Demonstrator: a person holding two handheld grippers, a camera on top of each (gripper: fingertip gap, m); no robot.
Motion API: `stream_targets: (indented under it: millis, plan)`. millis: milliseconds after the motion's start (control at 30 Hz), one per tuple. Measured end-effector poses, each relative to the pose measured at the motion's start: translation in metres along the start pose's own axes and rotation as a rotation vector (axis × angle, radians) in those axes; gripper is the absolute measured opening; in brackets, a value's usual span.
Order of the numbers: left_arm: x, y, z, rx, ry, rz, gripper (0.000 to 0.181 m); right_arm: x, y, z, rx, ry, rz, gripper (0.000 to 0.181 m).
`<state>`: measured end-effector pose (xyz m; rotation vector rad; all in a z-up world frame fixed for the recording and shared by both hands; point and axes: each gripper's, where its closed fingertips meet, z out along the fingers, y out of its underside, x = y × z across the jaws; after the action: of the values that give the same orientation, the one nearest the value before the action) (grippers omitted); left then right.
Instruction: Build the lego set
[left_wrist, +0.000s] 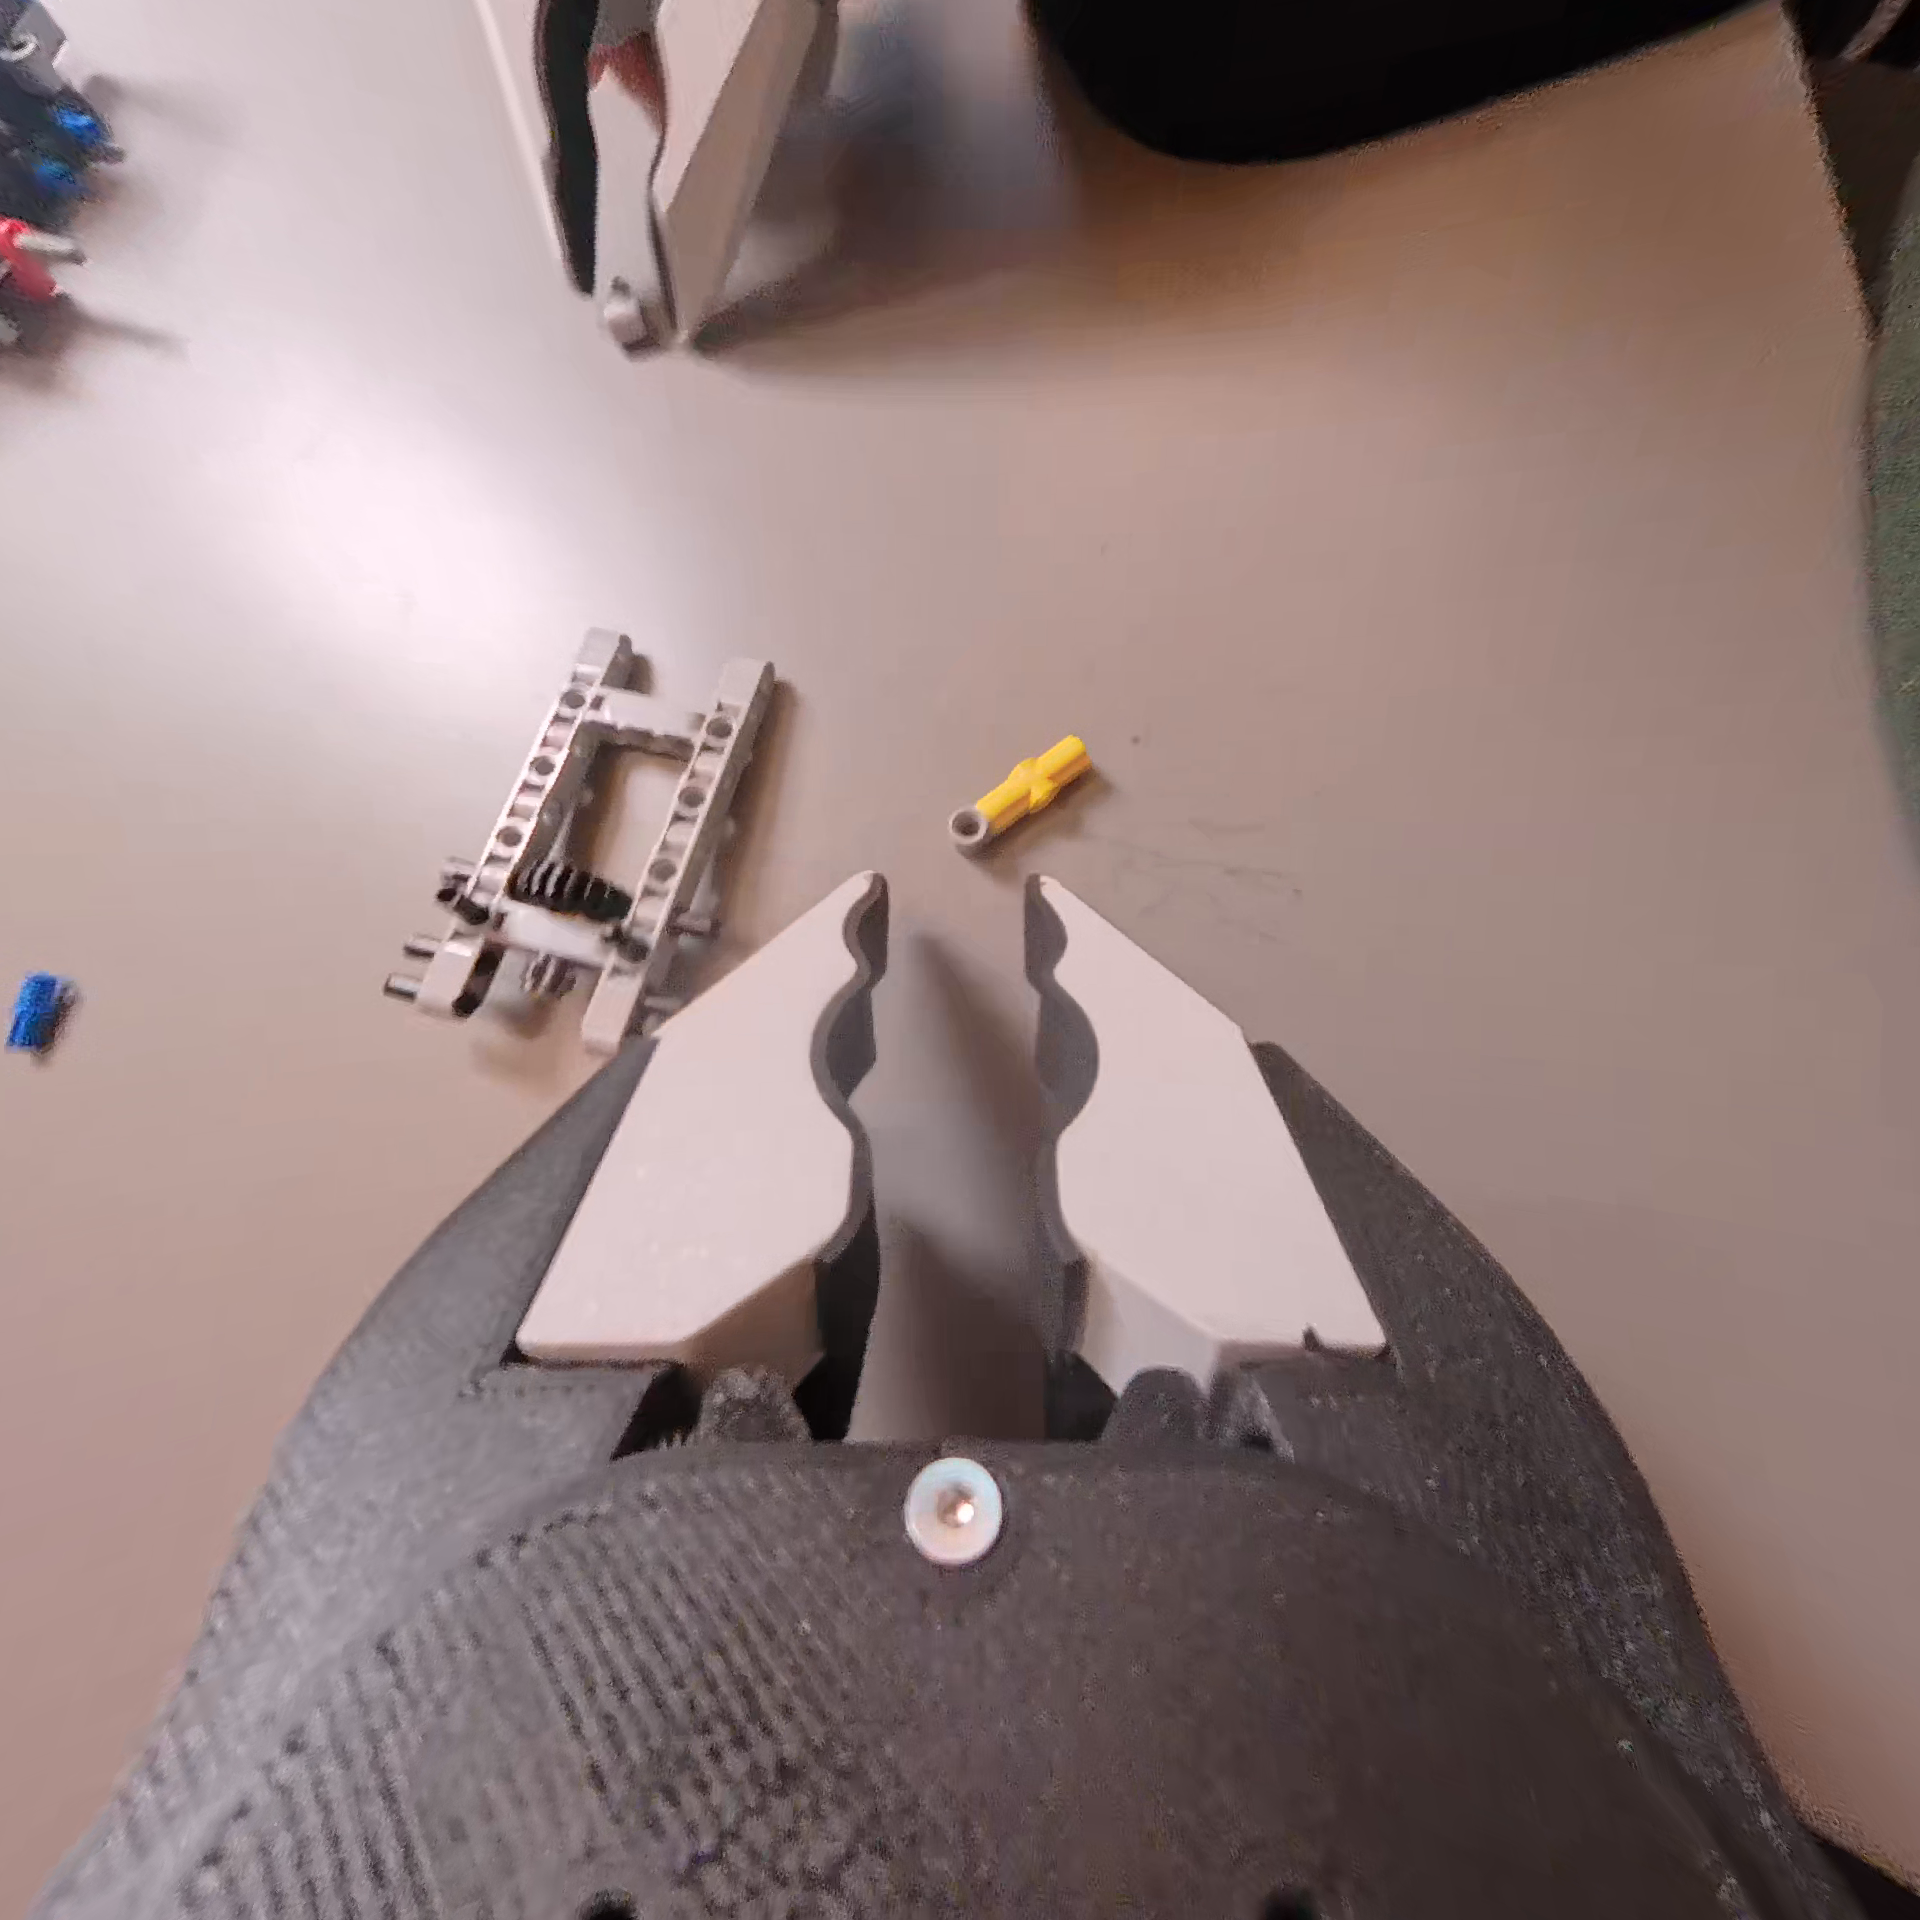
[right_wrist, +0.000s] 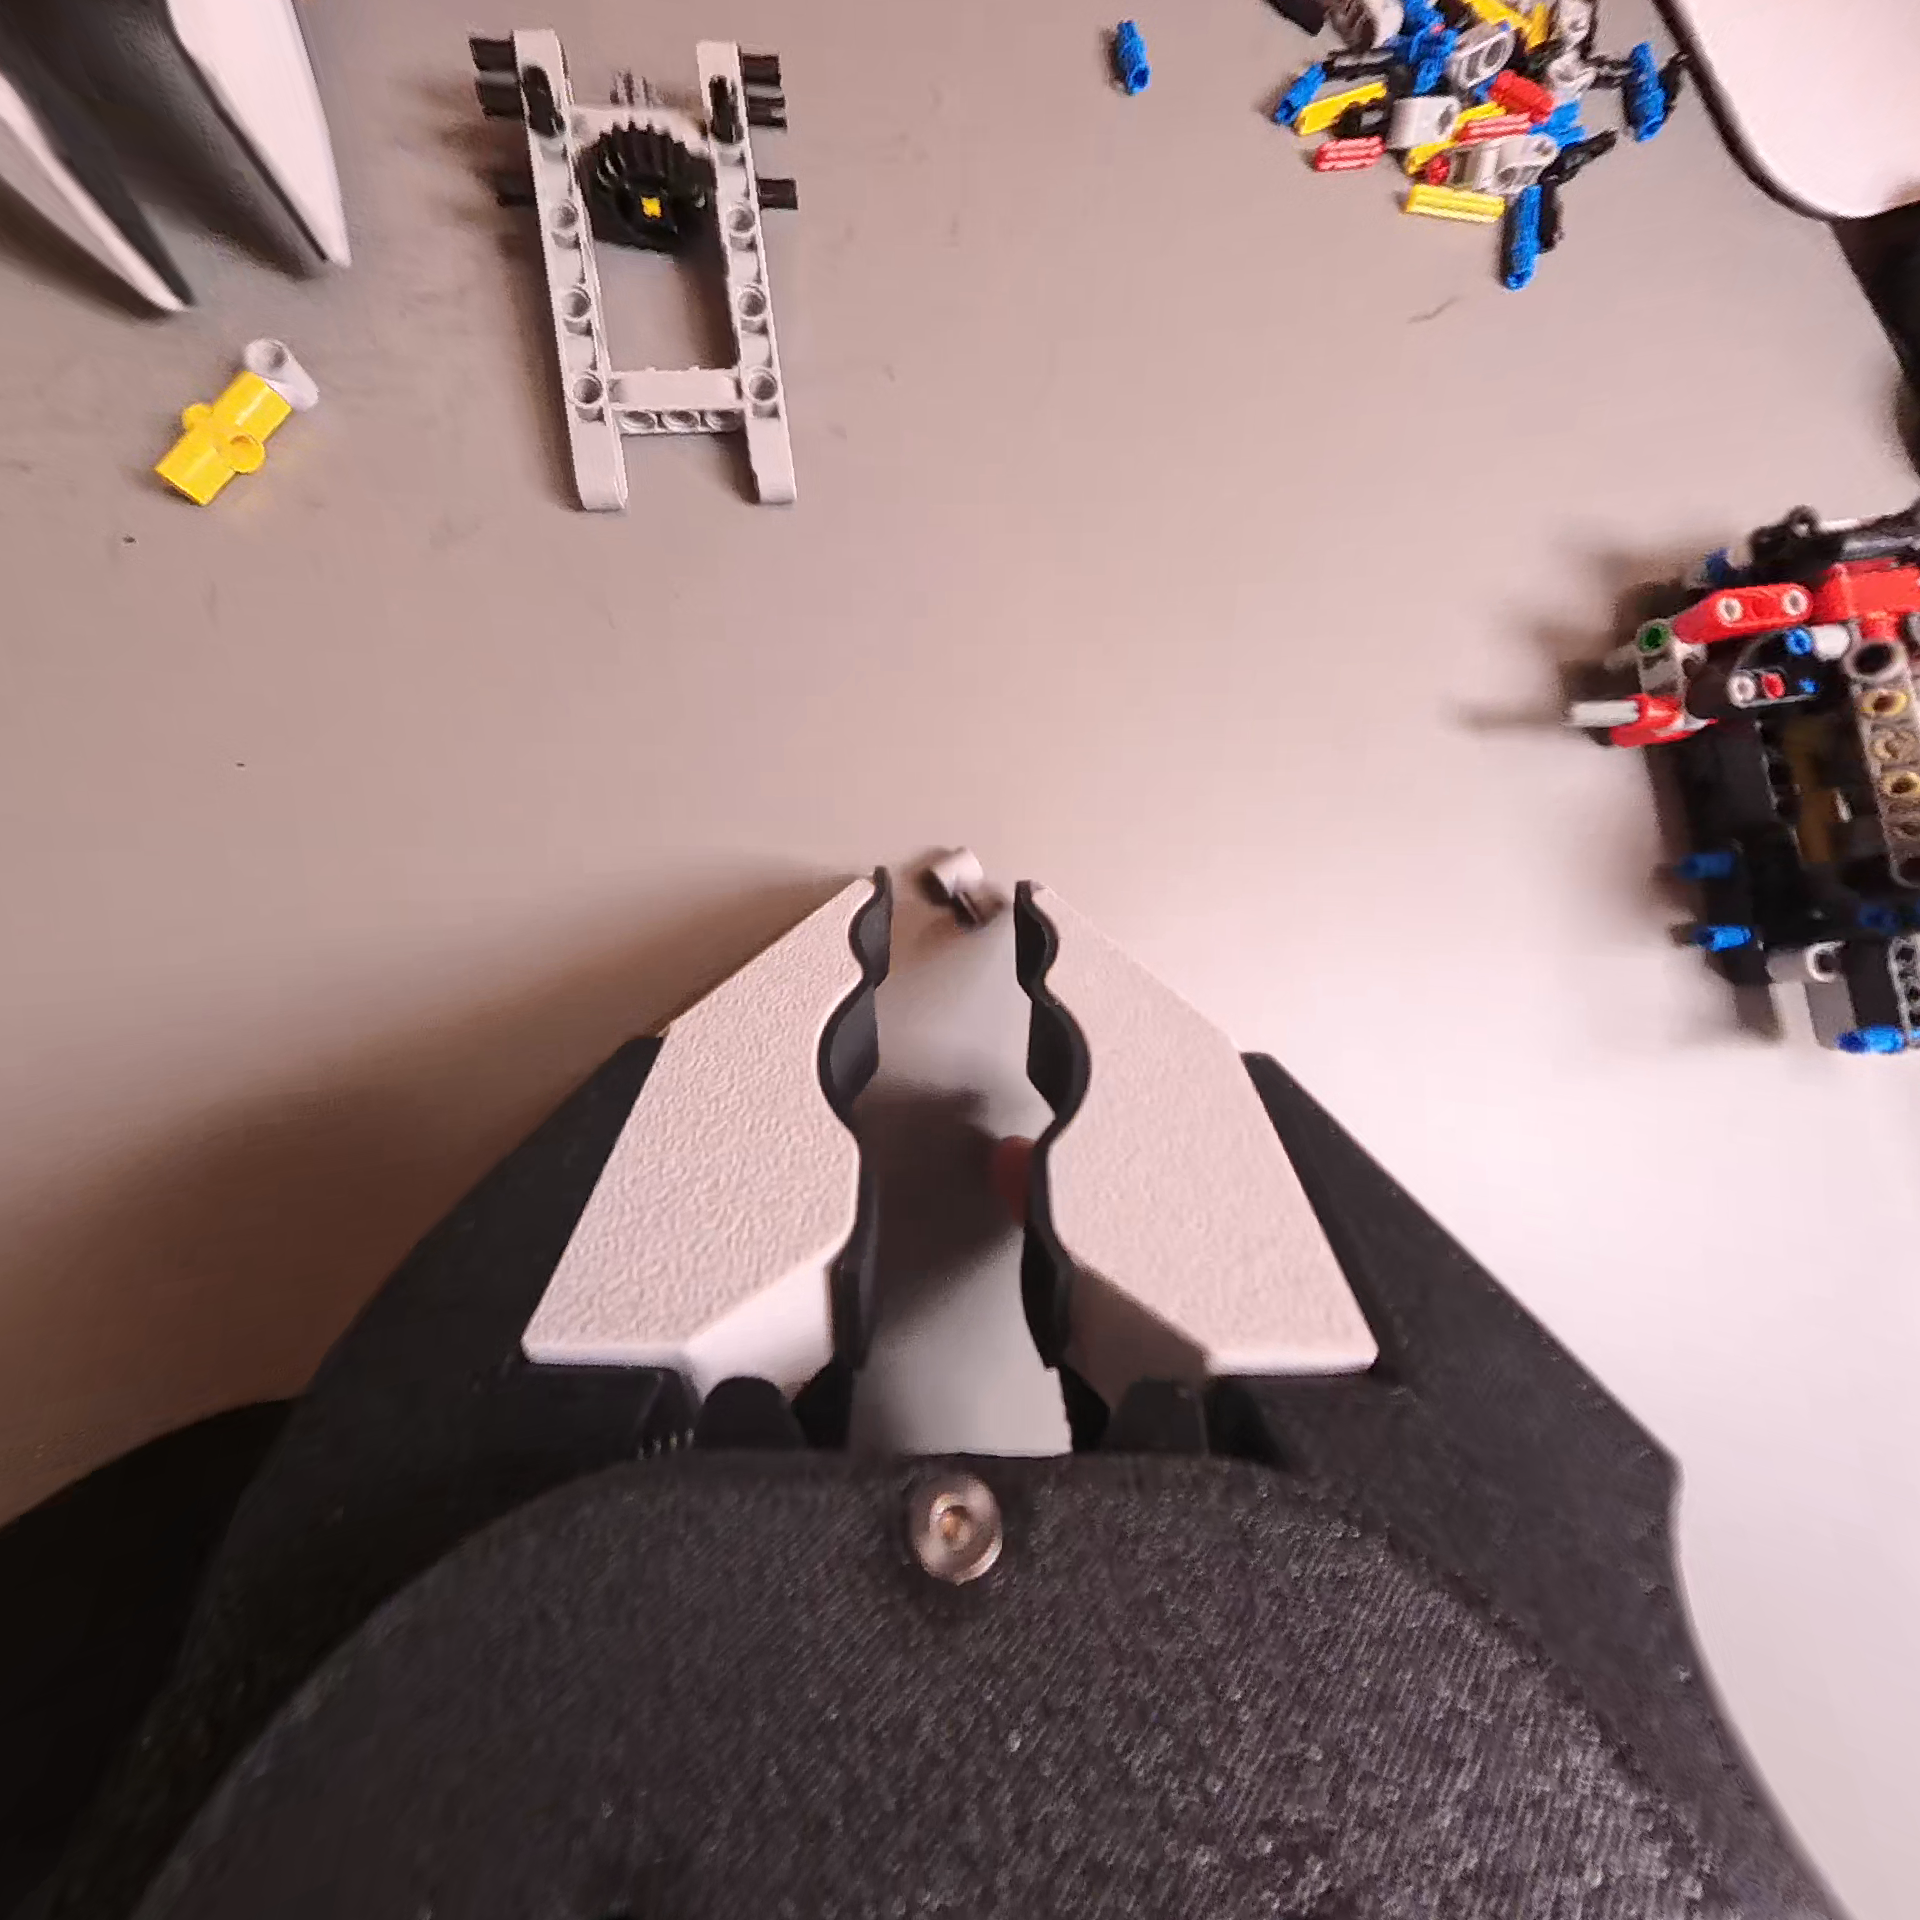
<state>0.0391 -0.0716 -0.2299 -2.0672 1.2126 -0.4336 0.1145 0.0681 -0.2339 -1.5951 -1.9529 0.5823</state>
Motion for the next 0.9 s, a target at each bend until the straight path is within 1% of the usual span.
stream_targets:
  millis: [33,67,167,200,267,300,400,567,633,700,733,800,867,900]
  plan:
    - [0.002,-0.005,0.002,0.019,0.026,0.003,0.028,0.000,-0.002,0.002,-0.009,0.001,-0.013,0.018]
    - [0.004,-0.009,0.005,0.032,0.049,0.008,0.030,0.000,-0.002,0.003,-0.028,0.001,-0.021,0.009]
    - [0.009,-0.013,0.016,0.022,0.102,0.036,0.032,-0.011,-0.006,0.004,-0.035,-0.044,-0.049,0.008]
    - [0.012,-0.013,0.019,0.011,0.120,0.044,0.028,-0.020,-0.011,0.004,-0.004,-0.072,-0.067,0.008]
    - [0.016,-0.014,0.021,0.001,0.139,0.041,0.013,-0.038,-0.028,0.000,0.103,-0.137,-0.084,0.007]
    - [0.016,-0.013,0.020,-0.011,0.128,0.037,0.008,-0.046,-0.038,-0.004,0.155,-0.169,-0.079,0.006]
    - [0.009,-0.008,0.016,-0.050,0.043,-0.015,0.007,-0.065,-0.062,-0.016,0.303,-0.250,-0.054,0.006]
    - [-0.001,0.004,0.003,-0.063,-0.066,-0.090,0.017,-0.088,-0.090,-0.029,0.483,-0.361,-0.004,0.006]
    - [-0.001,-0.007,-0.003,0.018,-0.055,-0.116,0.021,-0.098,-0.103,-0.034,0.561,-0.395,0.004,0.006]
    - [-0.001,-0.030,-0.013,0.164,-0.015,-0.171,0.025,-0.106,-0.116,-0.041,0.637,-0.427,0.019,0.006]
    - [-0.003,-0.043,-0.021,0.251,-0.025,-0.172,0.028,-0.109,-0.123,-0.045,0.677,-0.448,0.041,0.006]
    - [-0.002,-0.067,-0.038,0.392,-0.069,-0.110,0.026,-0.112,-0.134,-0.050,0.738,-0.481,0.094,0.006]
    - [0.003,-0.081,-0.048,0.458,-0.106,-0.047,0.023,-0.108,-0.144,-0.057,0.813,-0.502,0.176,0.006]
    - [0.003,-0.085,-0.050,0.479,-0.128,-0.043,0.021,-0.104,-0.148,-0.060,0.845,-0.518,0.225,0.007]
